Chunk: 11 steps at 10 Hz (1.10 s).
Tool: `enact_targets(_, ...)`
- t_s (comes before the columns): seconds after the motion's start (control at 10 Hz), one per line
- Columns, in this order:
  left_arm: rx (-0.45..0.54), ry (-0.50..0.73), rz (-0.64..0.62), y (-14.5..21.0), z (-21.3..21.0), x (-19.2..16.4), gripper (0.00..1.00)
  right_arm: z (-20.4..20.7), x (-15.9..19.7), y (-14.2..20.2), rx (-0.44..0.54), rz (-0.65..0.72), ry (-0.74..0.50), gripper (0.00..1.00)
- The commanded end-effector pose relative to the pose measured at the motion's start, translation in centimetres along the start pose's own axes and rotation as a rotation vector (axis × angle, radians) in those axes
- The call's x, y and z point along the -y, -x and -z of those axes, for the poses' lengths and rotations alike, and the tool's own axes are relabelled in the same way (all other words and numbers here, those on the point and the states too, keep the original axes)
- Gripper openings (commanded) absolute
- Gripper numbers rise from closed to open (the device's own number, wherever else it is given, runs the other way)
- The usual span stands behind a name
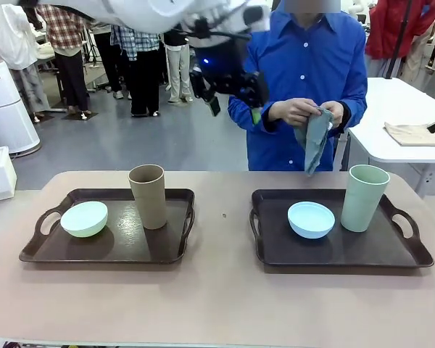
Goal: Set up a tray with a mat and arrange the tableware.
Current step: Pick up the Picnic Bowl and Reusable plastic cup from the Handle tray in front of the human's position and hold them in the air.
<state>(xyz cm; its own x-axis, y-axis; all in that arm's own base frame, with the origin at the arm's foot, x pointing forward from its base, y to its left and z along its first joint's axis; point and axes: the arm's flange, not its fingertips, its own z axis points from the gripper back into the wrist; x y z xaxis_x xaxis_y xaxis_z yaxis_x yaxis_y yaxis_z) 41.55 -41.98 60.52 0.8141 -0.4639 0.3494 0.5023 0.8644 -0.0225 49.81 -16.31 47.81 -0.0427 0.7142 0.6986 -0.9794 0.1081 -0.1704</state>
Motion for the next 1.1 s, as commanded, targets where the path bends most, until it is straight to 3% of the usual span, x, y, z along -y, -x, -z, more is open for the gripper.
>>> enact_targets(0.0, -0.038, -0.036, -0.027, -1.4, 2.0, 2.2, 1.00, 1.4, 1.8, 0.4, 0.012, -0.034, -0.098, 1.00)
enact_targets(0.2, -0.030, -0.046, -0.020, -2.0, 4.6, 3.9, 1.00, 3.7, 2.3, 0.3, 0.010, -0.036, -0.141, 1.00)
enact_targets(0.4, -0.026, 0.096, 0.029, -2.3, 6.0, 4.1, 1.00, 4.5, 2.1, 0.1, 0.017, 0.002, -0.117, 1.00)
enact_targets(0.5, -0.044, -0.011, 0.004, -1.0, 5.7, 3.9, 1.00, 4.7, 1.8, 0.2, 0.026, -0.028, -0.137, 1.00)
enact_targets(1.0, -0.041, 0.010, 0.006, -1.6, 6.1, 3.9, 1.00, 4.7, 1.9, 0.5, 0.026, -0.020, -0.134, 1.00)
